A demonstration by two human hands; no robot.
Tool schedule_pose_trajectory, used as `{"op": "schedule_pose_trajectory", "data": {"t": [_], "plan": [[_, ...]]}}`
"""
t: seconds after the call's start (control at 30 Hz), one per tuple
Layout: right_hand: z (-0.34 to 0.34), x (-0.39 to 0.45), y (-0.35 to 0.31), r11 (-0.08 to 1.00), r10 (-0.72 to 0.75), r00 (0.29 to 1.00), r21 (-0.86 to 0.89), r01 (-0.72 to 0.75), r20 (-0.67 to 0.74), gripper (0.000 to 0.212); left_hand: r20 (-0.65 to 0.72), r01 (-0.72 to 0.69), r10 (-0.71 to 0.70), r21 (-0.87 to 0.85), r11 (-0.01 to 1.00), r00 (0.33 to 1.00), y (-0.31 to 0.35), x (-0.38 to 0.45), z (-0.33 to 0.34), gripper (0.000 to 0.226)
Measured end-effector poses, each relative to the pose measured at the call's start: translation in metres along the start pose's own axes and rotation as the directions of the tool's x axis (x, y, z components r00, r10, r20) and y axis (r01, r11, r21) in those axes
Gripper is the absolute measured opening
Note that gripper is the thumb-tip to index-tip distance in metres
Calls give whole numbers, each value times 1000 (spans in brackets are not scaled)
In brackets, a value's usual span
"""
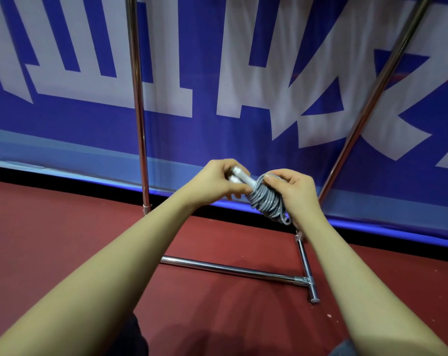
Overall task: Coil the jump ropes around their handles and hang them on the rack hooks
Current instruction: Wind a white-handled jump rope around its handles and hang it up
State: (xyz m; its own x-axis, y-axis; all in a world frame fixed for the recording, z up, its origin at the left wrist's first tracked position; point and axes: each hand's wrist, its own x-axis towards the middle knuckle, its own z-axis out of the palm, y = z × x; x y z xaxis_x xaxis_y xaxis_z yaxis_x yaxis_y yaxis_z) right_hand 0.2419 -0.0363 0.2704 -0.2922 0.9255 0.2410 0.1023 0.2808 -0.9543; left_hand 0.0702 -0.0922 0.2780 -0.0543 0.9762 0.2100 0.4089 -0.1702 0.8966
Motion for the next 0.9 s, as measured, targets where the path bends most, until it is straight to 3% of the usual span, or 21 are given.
{"op": "schedule_pose_trajectory", "data": {"t": [0.1, 0.17, 0.27, 0.33, 0.4, 0.53, 0.63, 0.8, 0.9], "plan": [[3, 0, -3, 988, 33, 995, 153, -18, -96, 17, -244, -26, 1, -101, 995, 970, 6, 3, 15, 33], [5, 1, -5, 974, 57, 988, 225, -24, -142, 16, -404, -41, -1, -94, 995, 915, 7, 4, 27, 46], [8, 2, -6, 950, 77, 979, 313, -13, -191, 16, -535, -105, 99, 19, 994, 839, 4, 4, 40, 30], [9, 2, -7, 942, 76, 973, 336, 2, -218, 17, -495, -184, 244, 167, 969, 834, -1, 3, 45, 16], [10, 3, -8, 928, 80, 974, 372, 5, -214, 18, -393, -198, 336, 351, 915, 856, -6, 2, 49, 32], [9, 3, -7, 917, 57, 986, 398, 11, -160, 14, -301, -23, 240, 580, 814, 923, -9, 3, 48, 72], [10, 2, -6, 929, 4, 997, 369, 25, -78, 16, -300, 6, 241, 638, 770, 923, -12, 6, 42, 80], [8, 3, -8, 970, -83, 996, 233, 74, 32, 21, -281, -56, 357, 712, 700, 891, -12, 10, 29, 62], [3, 5, -14, 971, -61, 997, 235, 51, 38, 17, -281, -73, 313, 626, 776, 907, -6, 10, 23, 57]]}}
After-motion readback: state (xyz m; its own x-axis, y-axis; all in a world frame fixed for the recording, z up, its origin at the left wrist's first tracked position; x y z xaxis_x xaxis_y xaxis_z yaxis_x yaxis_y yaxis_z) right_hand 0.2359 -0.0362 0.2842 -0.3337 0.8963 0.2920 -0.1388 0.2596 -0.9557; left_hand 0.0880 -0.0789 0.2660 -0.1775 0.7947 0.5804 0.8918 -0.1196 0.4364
